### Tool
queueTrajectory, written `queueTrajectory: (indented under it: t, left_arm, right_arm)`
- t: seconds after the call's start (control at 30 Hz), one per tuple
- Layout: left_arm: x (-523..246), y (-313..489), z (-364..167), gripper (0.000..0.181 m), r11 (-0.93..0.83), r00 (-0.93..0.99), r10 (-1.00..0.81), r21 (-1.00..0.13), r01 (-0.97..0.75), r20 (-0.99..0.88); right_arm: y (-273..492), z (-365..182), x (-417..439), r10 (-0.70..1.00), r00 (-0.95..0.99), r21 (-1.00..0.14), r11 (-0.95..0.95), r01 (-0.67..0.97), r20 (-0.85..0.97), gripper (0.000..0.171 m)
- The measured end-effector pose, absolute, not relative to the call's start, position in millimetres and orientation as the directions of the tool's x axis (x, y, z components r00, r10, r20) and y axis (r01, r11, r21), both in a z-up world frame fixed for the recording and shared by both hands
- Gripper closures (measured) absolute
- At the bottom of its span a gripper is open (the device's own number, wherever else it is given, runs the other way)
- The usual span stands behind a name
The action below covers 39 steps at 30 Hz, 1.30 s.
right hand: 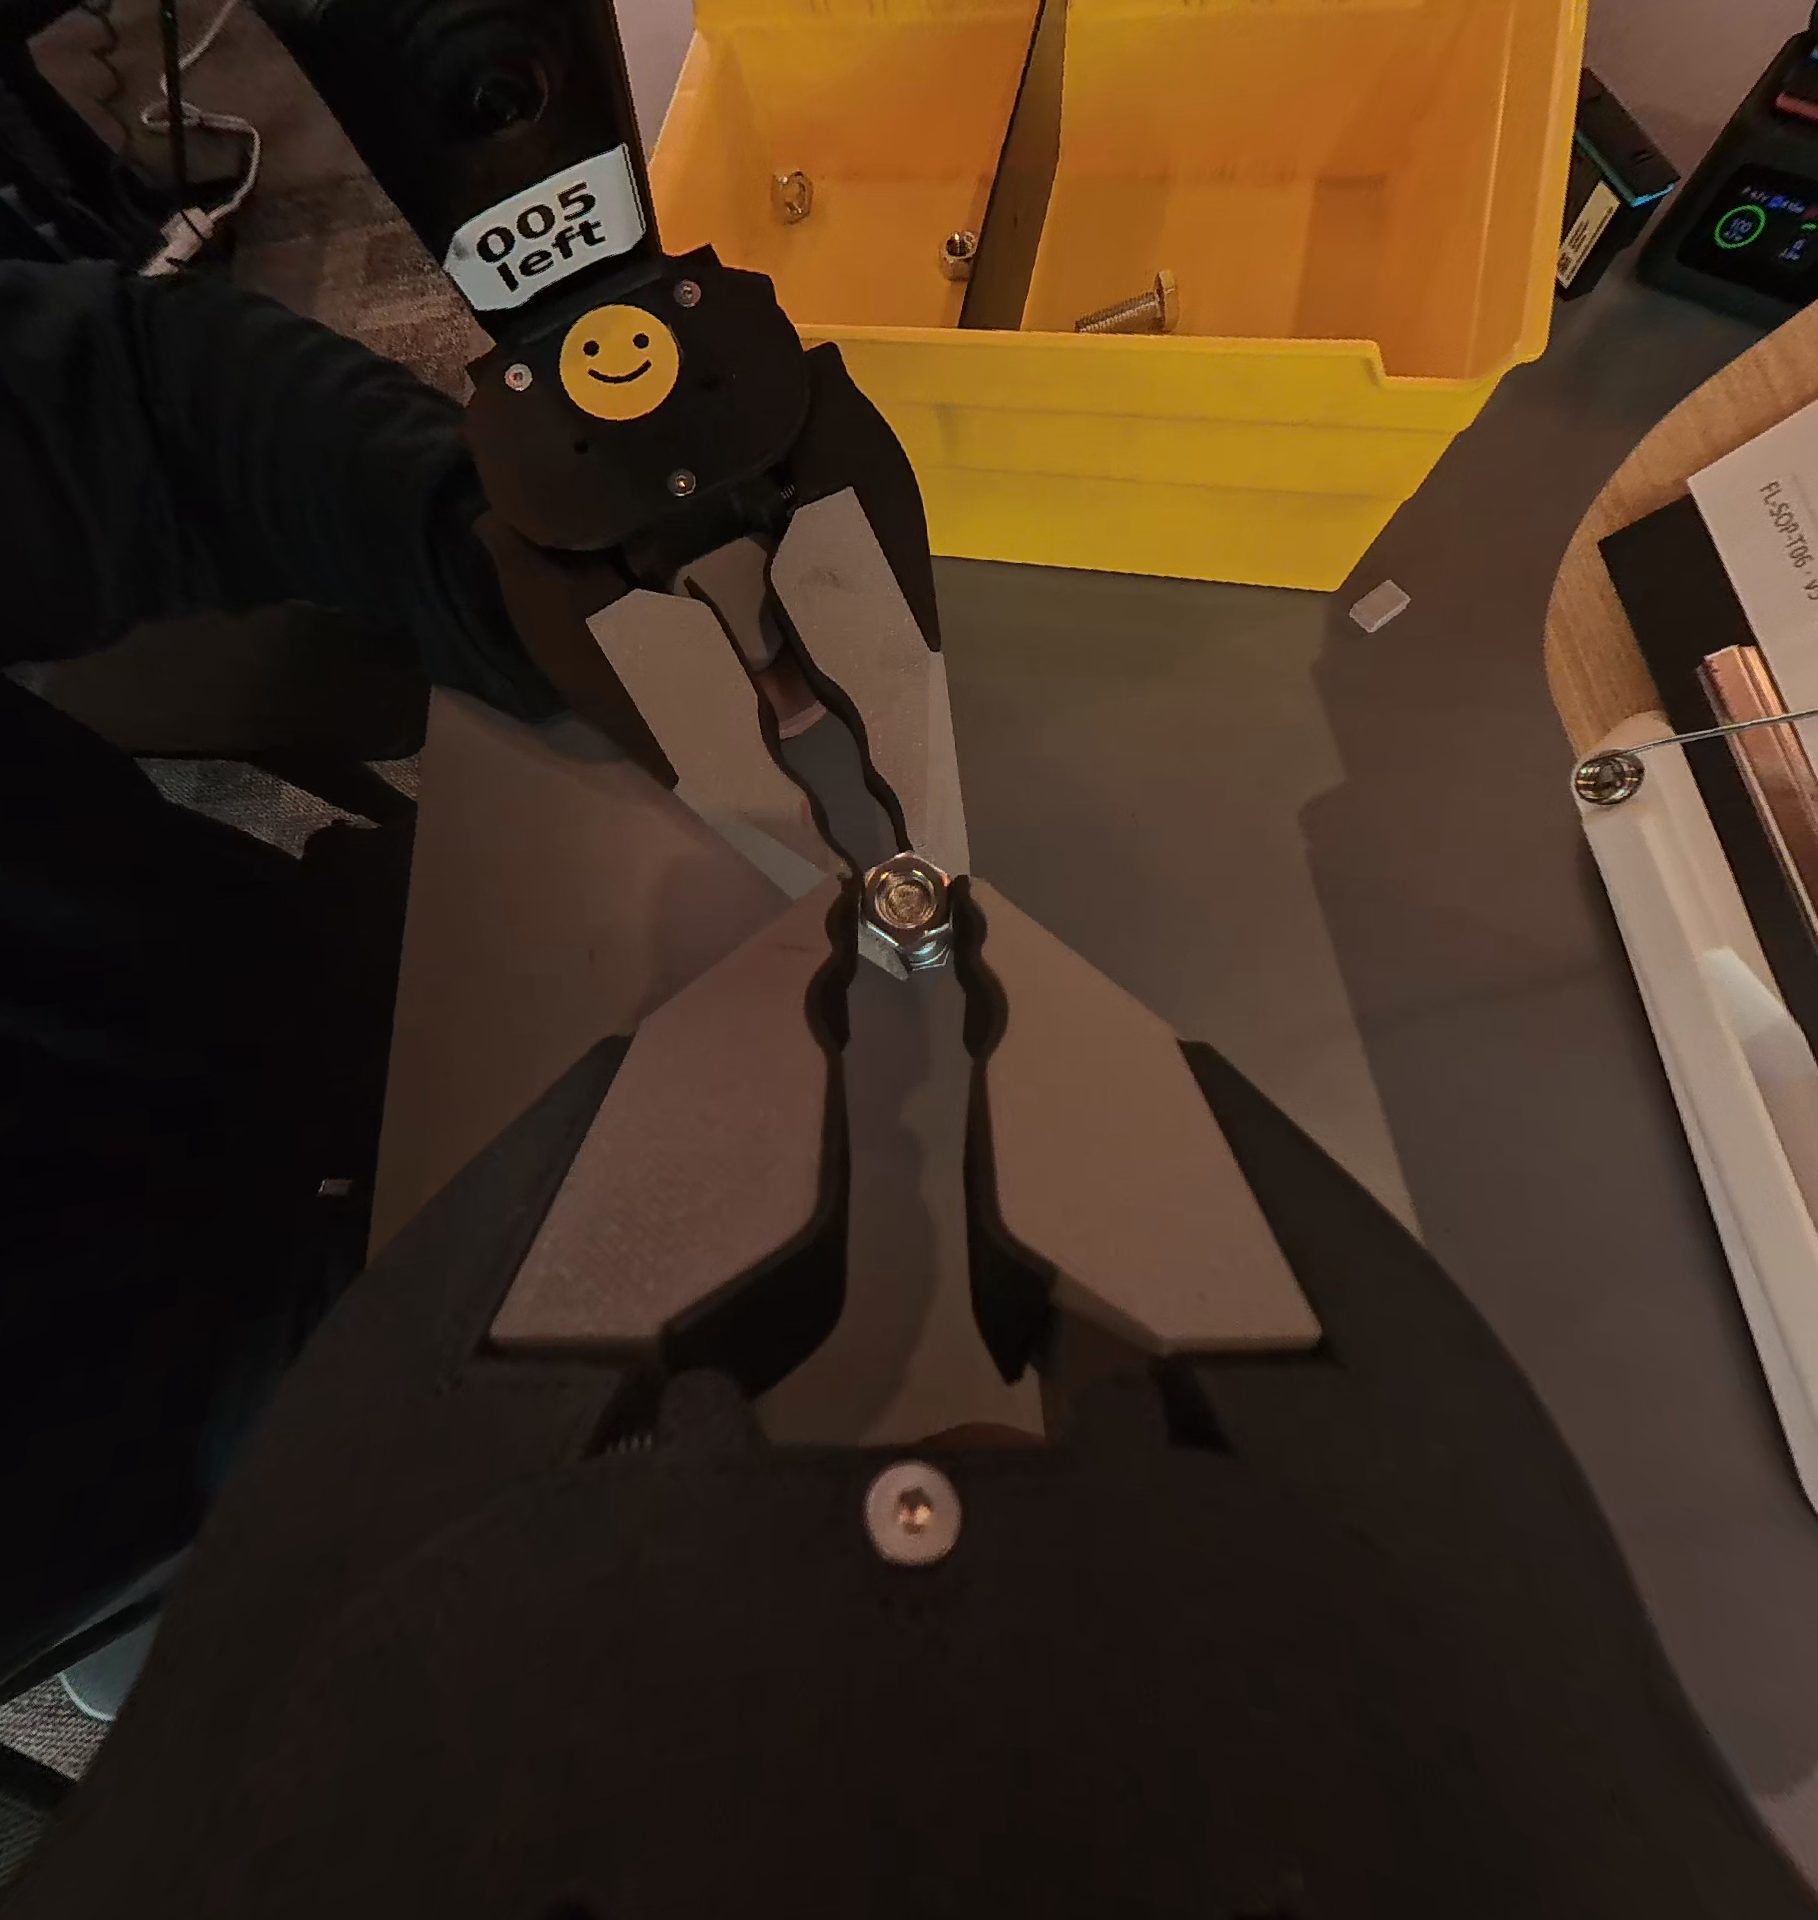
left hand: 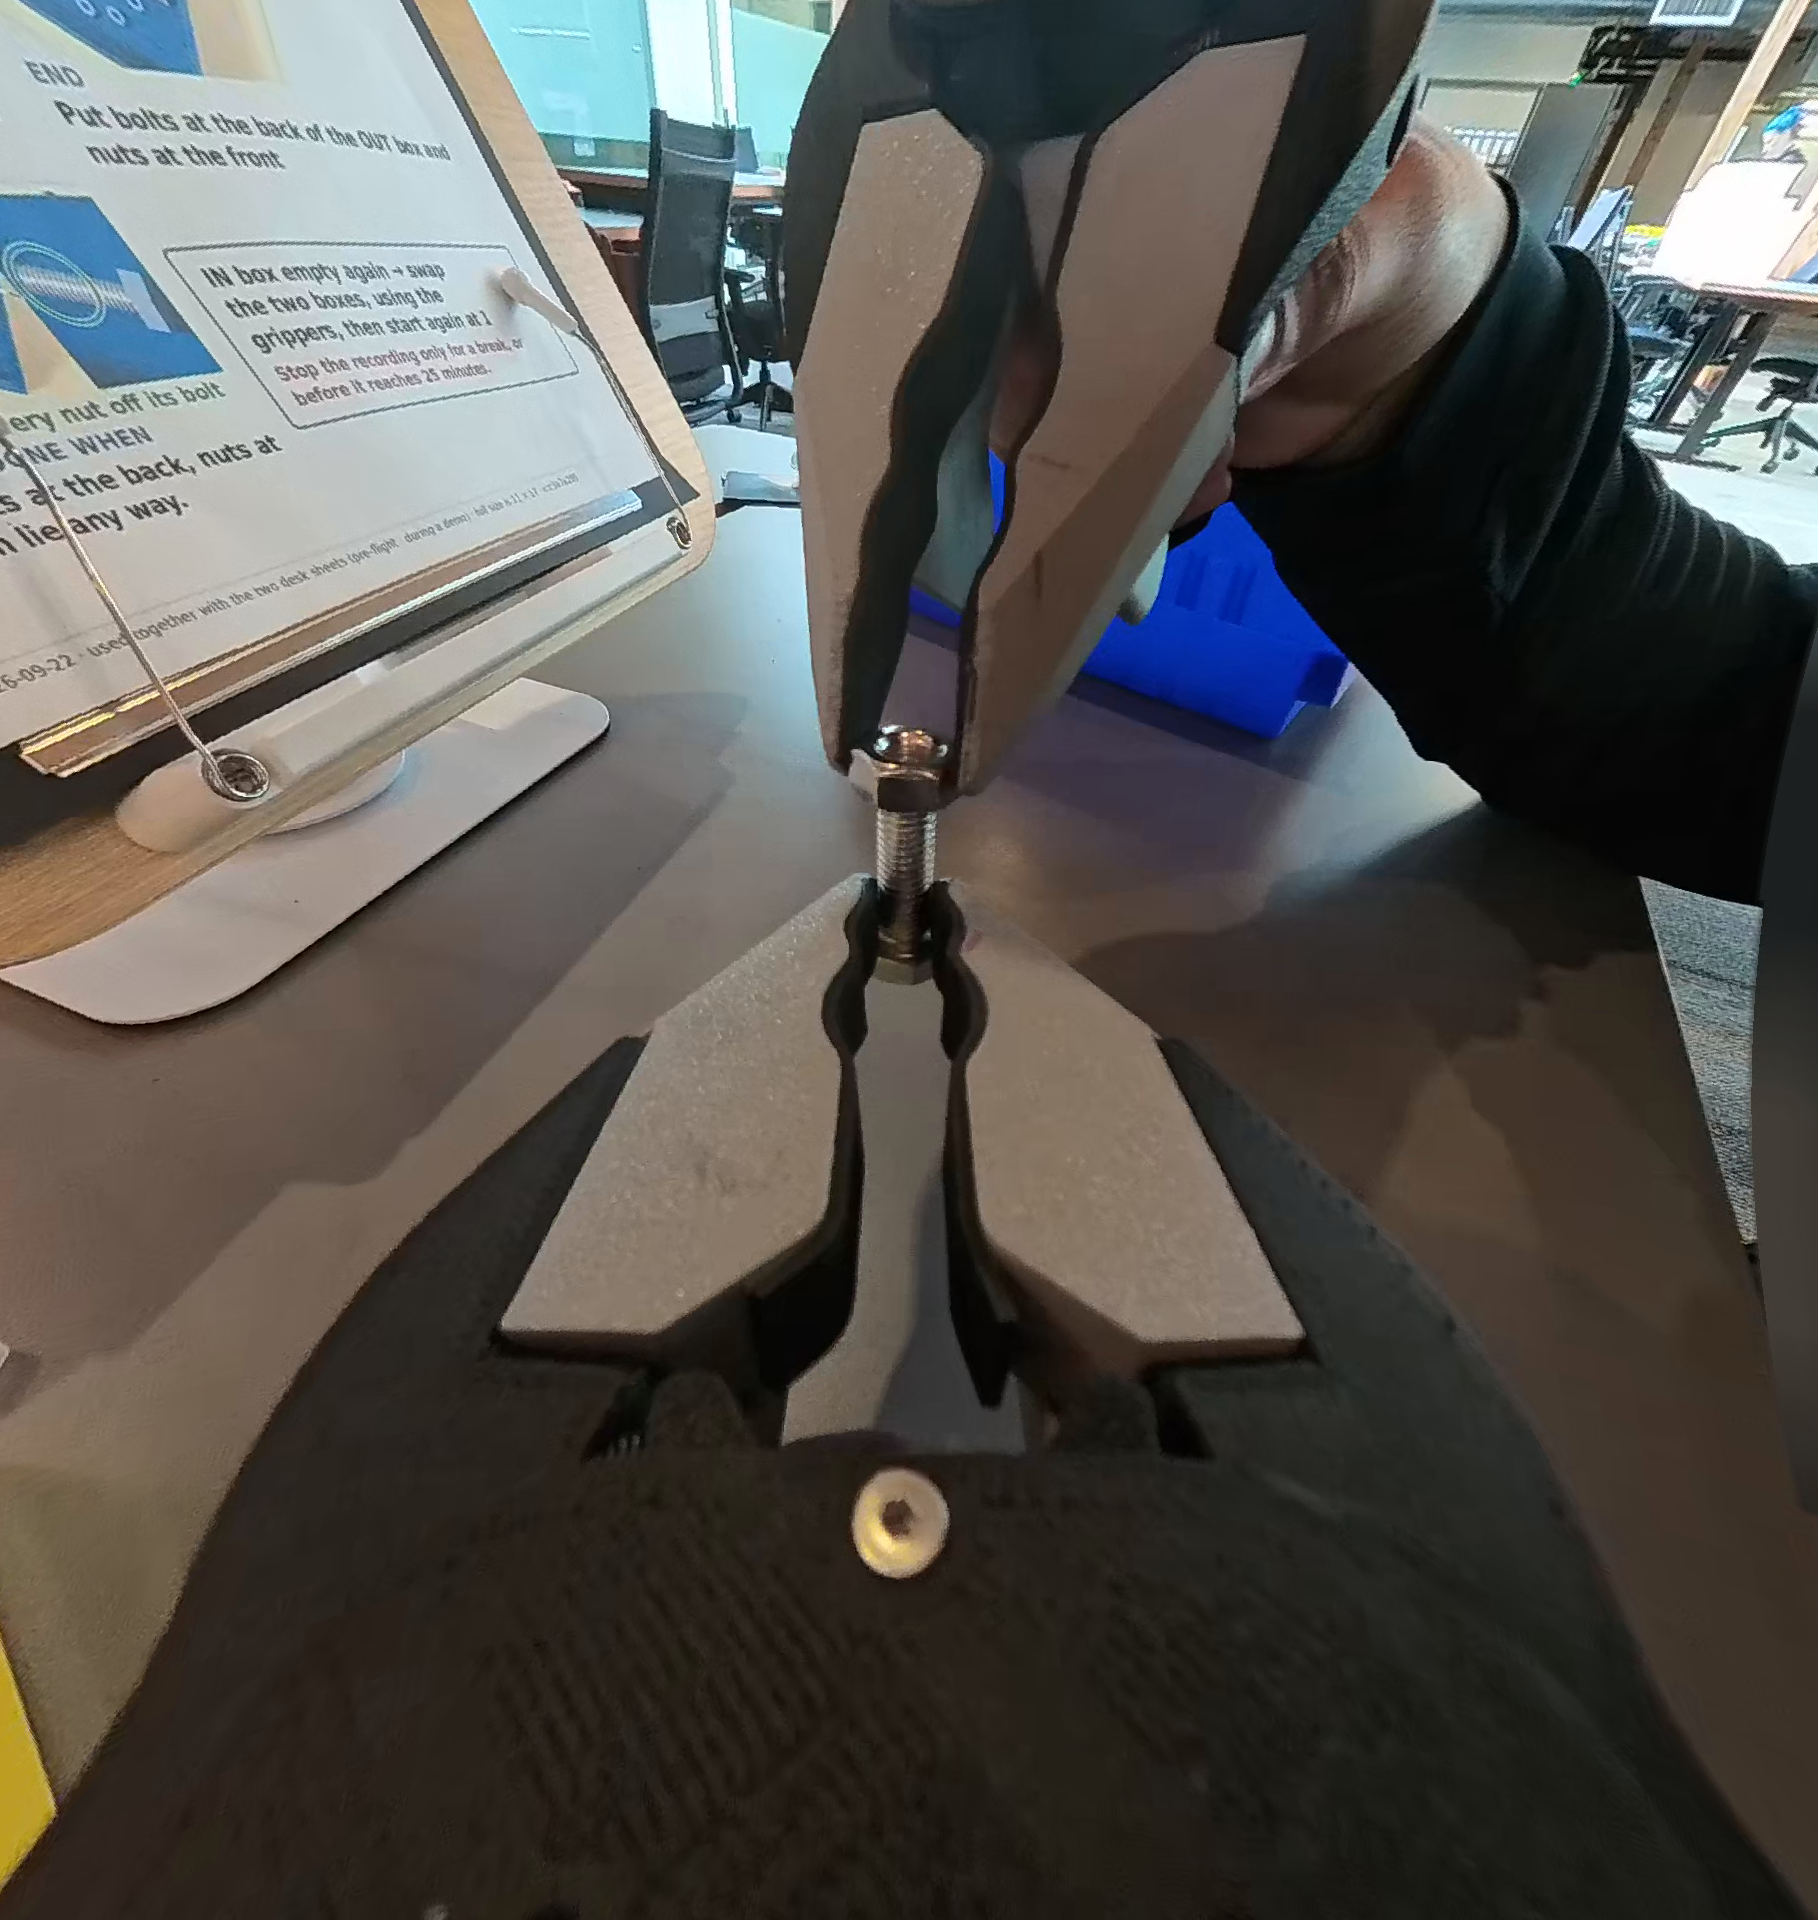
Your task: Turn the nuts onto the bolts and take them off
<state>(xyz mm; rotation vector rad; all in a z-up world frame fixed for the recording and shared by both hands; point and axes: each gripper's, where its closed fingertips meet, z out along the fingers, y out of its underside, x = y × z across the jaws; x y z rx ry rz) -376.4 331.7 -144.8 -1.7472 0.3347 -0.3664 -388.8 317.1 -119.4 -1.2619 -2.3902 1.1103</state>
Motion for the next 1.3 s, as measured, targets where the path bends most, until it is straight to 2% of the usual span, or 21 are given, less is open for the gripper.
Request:
queueTrajectory:
  t: [0.4, 0.53, 0.7, 0.87, 0.93, 1.0, 1.07, 1.3]
  left_arm:
    - [-381, 332, -146, 0.174, -0.204, 0.912, -0.405, -0.979, -0.018, 0.068]
    - [-386, 332, -143, 0.174, -0.189, 0.911, -0.404, -0.982, 0.003, 0.081]
    - [-381, 327, -136, 0.174, -0.153, 0.874, -0.474, -0.988, 0.038, 0.107]
    - [-376, 325, -135, 0.174, -0.143, 0.868, -0.487, -0.989, 0.028, 0.095]
    - [-371, 325, -136, 0.174, -0.144, 0.862, -0.499, -0.989, 0.015, 0.086]
    - [-366, 324, -137, 0.174, -0.145, 0.858, -0.509, -0.989, -0.015, 0.062]
    - [-359, 323, -139, 0.174, -0.146, 0.846, -0.531, -0.989, -0.031, 0.051]
    - [-344, 319, -143, 0.174, -0.165, 0.804, -0.591, -0.985, -0.043, 0.064]
  right_arm:
    - [322, -111, -388, 0.788, -0.604, -0.723, 0.348, 0.596, -0.118, 0.149]
    - [322, -91, -385, 0.770, -0.630, -0.795, 0.319, 0.516, -0.100, 0.144]
    - [320, -81, -375, 0.756, -0.648, -0.883, 0.235, 0.405, -0.096, 0.128]
    - [318, -86, -359, 0.789, -0.610, -0.958, 0.114, 0.262, -0.072, 0.128]
    - [321, -92, -355, 0.814, -0.575, -0.971, 0.061, 0.230, -0.085, 0.127]
    - [320, -100, -351, 0.812, -0.570, -0.975, 0.003, 0.224, -0.128, 0.117]
    - [319, -105, -349, 0.810, -0.564, -0.976, -0.043, 0.215, -0.160, 0.115]
    - [305, -106, -347, 0.788, -0.603, -0.985, -0.021, 0.171, -0.122, 0.115]
